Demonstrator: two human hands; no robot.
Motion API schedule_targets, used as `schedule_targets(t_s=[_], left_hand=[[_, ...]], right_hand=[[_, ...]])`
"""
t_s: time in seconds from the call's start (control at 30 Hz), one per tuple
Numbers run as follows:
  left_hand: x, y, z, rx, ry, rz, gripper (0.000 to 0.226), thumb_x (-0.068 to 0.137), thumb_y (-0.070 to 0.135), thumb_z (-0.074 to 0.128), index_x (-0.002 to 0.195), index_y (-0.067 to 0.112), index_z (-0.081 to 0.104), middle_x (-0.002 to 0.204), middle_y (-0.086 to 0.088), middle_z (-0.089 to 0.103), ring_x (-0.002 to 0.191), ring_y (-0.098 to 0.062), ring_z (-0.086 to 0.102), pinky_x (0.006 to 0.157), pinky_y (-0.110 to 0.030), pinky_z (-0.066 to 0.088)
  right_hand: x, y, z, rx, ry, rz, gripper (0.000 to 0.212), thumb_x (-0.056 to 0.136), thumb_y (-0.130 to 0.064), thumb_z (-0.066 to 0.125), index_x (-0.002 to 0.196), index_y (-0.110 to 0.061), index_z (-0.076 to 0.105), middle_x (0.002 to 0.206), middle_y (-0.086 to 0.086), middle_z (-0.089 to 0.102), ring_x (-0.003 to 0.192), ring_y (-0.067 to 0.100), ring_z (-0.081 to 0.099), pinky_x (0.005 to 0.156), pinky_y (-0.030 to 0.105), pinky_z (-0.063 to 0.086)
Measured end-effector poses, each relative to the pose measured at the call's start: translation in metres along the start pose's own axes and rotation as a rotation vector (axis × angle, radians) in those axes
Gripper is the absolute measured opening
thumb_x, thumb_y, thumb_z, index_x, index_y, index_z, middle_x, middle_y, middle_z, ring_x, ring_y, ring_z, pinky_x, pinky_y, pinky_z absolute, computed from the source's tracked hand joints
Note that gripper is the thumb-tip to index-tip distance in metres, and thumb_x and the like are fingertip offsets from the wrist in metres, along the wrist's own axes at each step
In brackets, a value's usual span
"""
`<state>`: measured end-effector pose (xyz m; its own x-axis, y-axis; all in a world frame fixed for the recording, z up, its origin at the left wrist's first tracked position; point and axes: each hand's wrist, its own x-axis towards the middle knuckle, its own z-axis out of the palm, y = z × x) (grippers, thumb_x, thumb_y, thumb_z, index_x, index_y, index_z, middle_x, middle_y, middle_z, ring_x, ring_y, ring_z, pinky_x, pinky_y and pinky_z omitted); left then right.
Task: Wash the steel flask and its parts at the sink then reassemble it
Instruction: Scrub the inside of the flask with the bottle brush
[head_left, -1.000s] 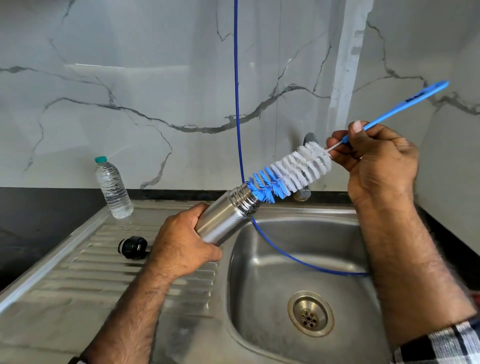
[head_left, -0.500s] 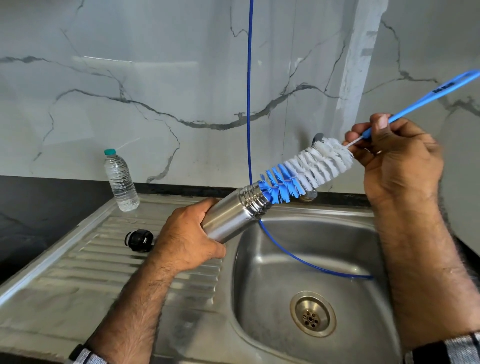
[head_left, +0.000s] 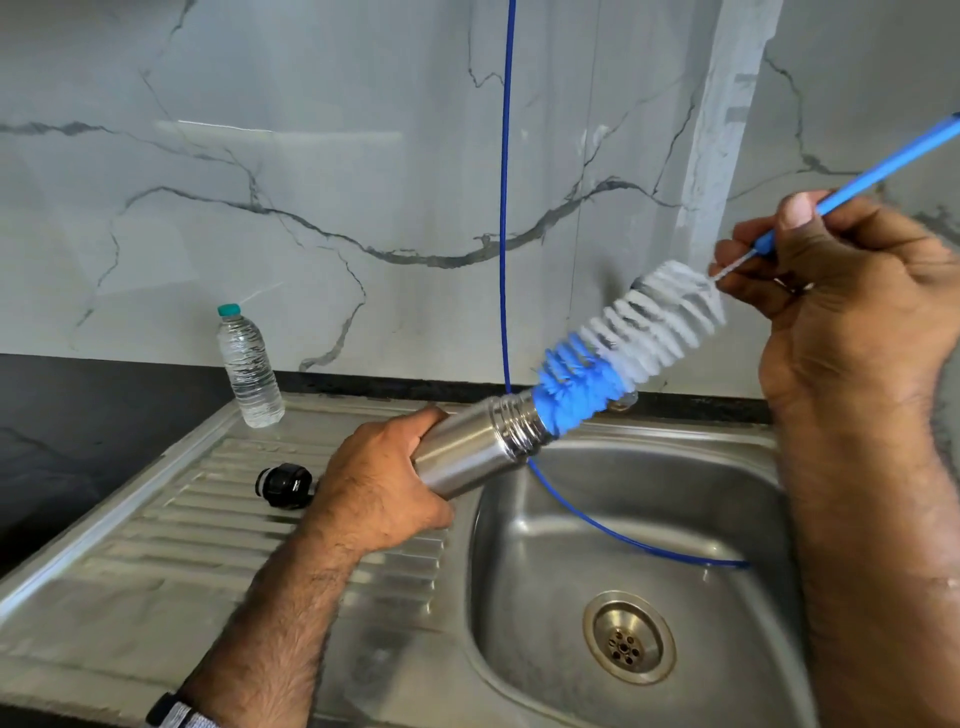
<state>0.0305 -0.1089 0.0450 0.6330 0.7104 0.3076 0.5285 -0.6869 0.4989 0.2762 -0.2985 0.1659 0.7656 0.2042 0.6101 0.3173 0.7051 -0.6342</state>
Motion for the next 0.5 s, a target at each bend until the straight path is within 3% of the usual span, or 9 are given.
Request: schedule_targets(t_s=[0.1, 0.27, 0.37, 0.5], left_hand=[[-0.001, -0.002, 0.003, -0.009, -0.031, 0.024, 0.090, 0.046, 0.031, 0.102, 0.125, 0.042, 0.061, 0.101, 0.020, 0.065, 0.087, -0.004, 0.066, 0.074, -0.034, 0.065], [0.005, -0.004, 0.006, -0.037, 0.083, -0.045, 0.079, 0.046, 0.032, 0.101, 0.115, 0.042, 0.062, 0.090, 0.020, 0.064, 0.078, -0.005, 0.066, 0.069, -0.032, 0.062], [0.007, -0.005, 0.007, -0.049, 0.138, -0.112, 0.081, 0.045, 0.033, 0.102, 0.116, 0.036, 0.065, 0.092, 0.016, 0.067, 0.079, -0.010, 0.068, 0.073, -0.038, 0.065], [0.005, -0.004, 0.004, 0.010, 0.113, -0.077, 0.085, 0.050, 0.028, 0.103, 0.125, 0.035, 0.064, 0.092, 0.017, 0.064, 0.080, -0.009, 0.065, 0.070, -0.027, 0.057]], right_hand=[[0.008, 0.014, -0.015, 0.035, 0.091, 0.119, 0.013, 0.097, -0.009, 0.073, 0.084, -0.010, 0.070, 0.073, 0.008, 0.073, 0.068, 0.027, 0.073, 0.070, 0.038, 0.062], [0.009, 0.032, -0.020, 0.023, 0.141, 0.242, 0.014, 0.099, -0.008, 0.071, 0.086, -0.010, 0.070, 0.074, 0.009, 0.075, 0.072, 0.029, 0.076, 0.071, 0.037, 0.063], [0.005, 0.024, -0.013, -0.003, 0.069, 0.179, 0.009, 0.097, -0.007, 0.072, 0.088, -0.010, 0.073, 0.080, 0.014, 0.076, 0.078, 0.036, 0.077, 0.072, 0.043, 0.064], [-0.003, -0.003, 0.000, -0.044, -0.103, -0.016, 0.003, 0.095, -0.010, 0.075, 0.092, -0.011, 0.074, 0.082, 0.012, 0.078, 0.081, 0.041, 0.077, 0.069, 0.043, 0.064]])
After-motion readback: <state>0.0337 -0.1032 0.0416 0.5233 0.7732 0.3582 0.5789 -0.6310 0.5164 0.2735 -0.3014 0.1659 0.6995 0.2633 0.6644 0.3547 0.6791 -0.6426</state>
